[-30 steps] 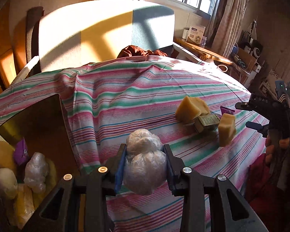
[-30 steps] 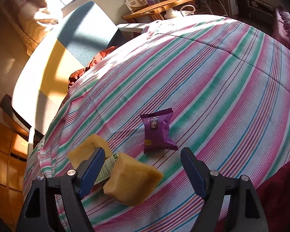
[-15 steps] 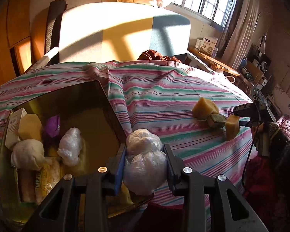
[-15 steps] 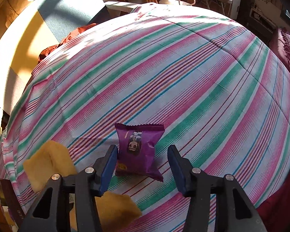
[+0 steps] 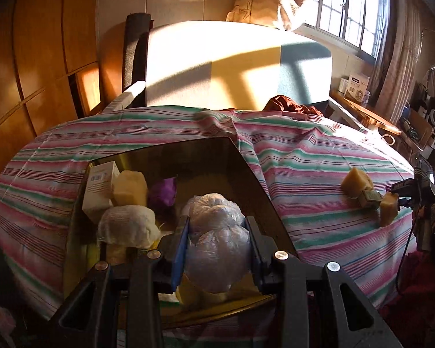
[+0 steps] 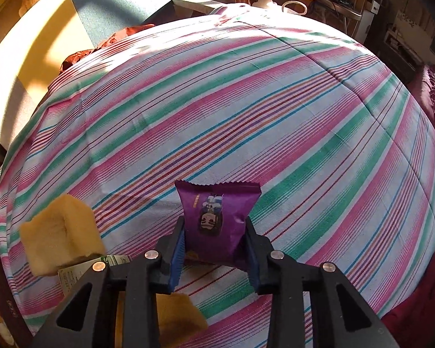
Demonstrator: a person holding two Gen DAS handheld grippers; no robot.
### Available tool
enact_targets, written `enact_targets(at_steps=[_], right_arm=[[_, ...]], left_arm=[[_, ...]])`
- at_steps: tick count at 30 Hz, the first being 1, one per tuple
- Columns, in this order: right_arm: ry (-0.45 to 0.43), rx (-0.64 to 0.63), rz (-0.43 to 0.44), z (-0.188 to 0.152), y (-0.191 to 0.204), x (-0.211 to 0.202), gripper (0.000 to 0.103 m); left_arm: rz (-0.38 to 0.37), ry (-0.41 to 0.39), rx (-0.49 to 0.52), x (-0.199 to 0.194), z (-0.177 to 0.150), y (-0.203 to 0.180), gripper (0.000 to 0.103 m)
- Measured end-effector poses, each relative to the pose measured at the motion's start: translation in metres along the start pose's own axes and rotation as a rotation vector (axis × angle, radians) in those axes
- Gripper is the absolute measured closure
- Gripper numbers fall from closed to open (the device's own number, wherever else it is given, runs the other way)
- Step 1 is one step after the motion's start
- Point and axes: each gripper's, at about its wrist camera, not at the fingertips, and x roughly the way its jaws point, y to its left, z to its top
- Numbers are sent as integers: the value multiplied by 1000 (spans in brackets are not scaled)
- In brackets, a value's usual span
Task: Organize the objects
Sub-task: 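Carry the plastic bundle into the tray with the left gripper while the right grasps the purple packet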
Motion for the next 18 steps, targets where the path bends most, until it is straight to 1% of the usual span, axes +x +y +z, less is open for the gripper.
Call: enact_targets(at_steps=[4, 7, 13, 18], right_arm=[[-54, -25, 2, -2, 3, -11, 68], [-103, -46, 34, -2, 8, -21, 68], [-199, -146, 112, -7, 34, -44, 68], [-225, -215, 163, -11, 50, -55, 68]], left_arm=[[57, -7, -14, -4, -4, 16, 65], [90, -1, -29, -3, -7, 26, 65], [131, 20, -67, 5, -11, 48, 65], [147, 35, -84, 13, -10, 59, 65]])
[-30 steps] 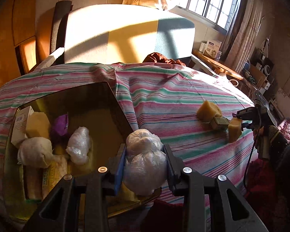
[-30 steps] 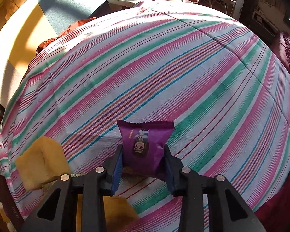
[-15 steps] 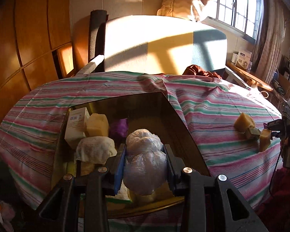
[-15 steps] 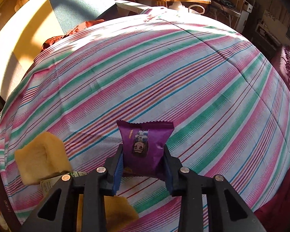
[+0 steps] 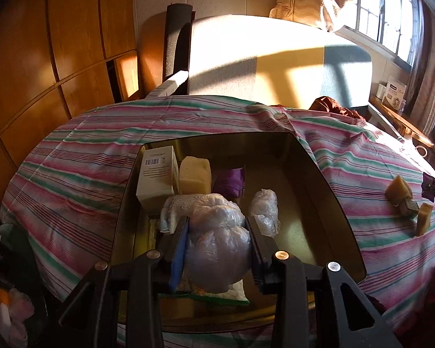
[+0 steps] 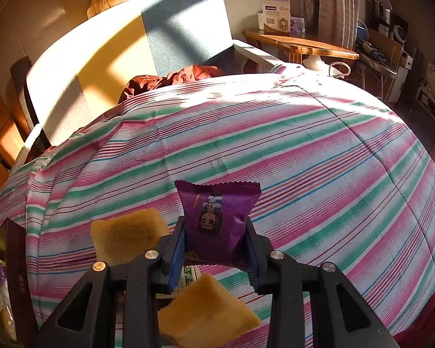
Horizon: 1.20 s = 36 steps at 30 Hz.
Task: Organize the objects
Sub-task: 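Carry the plastic bundle into the tray with the left gripper while the right grasps the purple packet, then carry the purple packet into the tray and open the right gripper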
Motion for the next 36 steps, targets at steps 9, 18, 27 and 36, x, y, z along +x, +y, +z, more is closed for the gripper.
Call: enact_targets(at_steps=[9, 18, 27, 36], right_arm=[[-7, -16, 39, 0, 7, -1, 68], [-20, -26, 78, 1, 11, -5, 68], [-27, -79, 87, 0, 20, -6, 68], [-13, -240, 203, -16, 75, -30, 68]], left_arm=[[-76, 92, -121, 45, 25, 21, 65], [-71, 139, -150, 96, 61, 19, 61], [-18, 105, -110, 108, 73, 7, 25], [-9, 6, -119, 47, 38, 22, 17]])
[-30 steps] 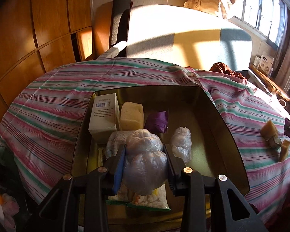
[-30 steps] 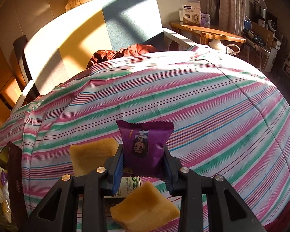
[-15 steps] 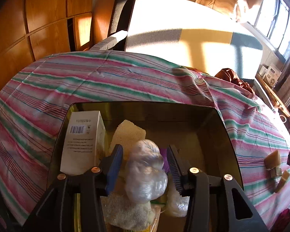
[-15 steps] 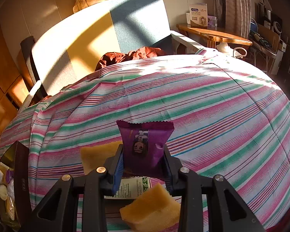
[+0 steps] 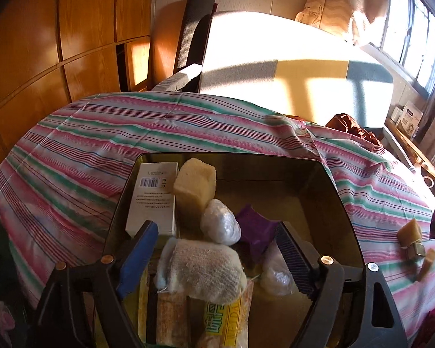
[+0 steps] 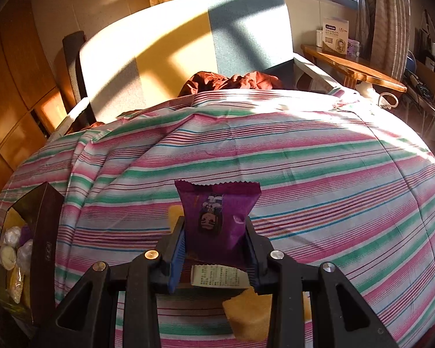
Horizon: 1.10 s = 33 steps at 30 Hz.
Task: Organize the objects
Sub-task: 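Carry the purple packet into the tray and open the right gripper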
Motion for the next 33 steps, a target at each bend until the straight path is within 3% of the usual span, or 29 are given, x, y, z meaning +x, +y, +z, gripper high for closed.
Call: enact_targets(at_steps=[8, 15, 23, 33], right_arm=[[49, -243, 263, -23, 142, -10, 68], [125, -354, 362, -61, 233, -1, 68], [167, -389, 366, -87, 280, 12, 67], [128, -369, 340, -94, 282, 5, 56]], left_arm=[[-16, -50, 32, -44, -29, 8, 13], [21, -48, 12, -61, -49, 25, 8], [61, -30, -46, -66, -59, 44, 0], [85, -30, -43, -75, -60, 44, 0]])
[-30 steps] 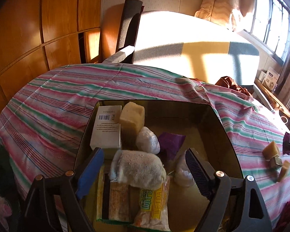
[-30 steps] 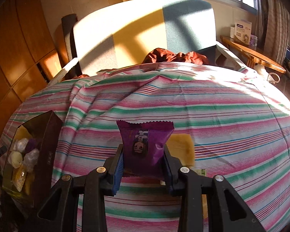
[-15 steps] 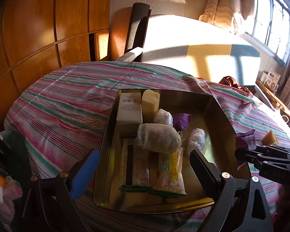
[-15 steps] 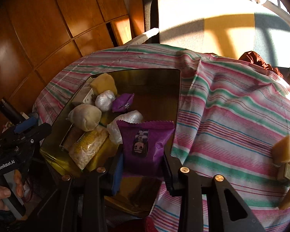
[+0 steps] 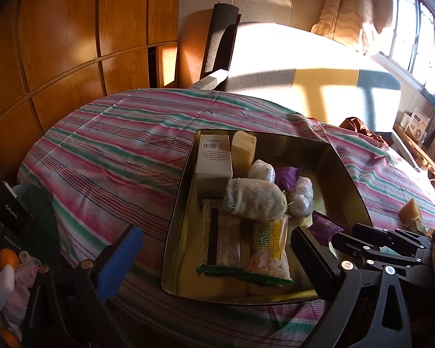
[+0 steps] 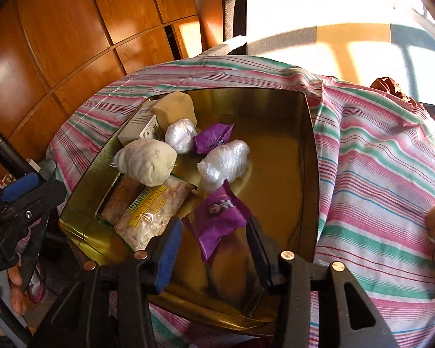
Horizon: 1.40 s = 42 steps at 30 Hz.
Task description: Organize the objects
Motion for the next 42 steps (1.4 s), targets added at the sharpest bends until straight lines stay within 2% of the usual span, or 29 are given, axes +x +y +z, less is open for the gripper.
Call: enact_targets(at_steps=[12, 25, 33, 42], right_arm=[[-108, 32, -127, -9, -11, -42, 56], [-129, 90, -222, -22, -50, -72, 55], [-140, 189, -300, -31, -102, -95, 55], [-179, 371, -417, -42, -189, -139, 55]], left_arm=[[13, -29, 25, -10, 1, -13, 0], [-34, -33, 113, -15, 1, -47, 0], [-104, -33, 191, -14, 3, -81, 0], [-183, -22, 289, -8, 4, -135, 0]])
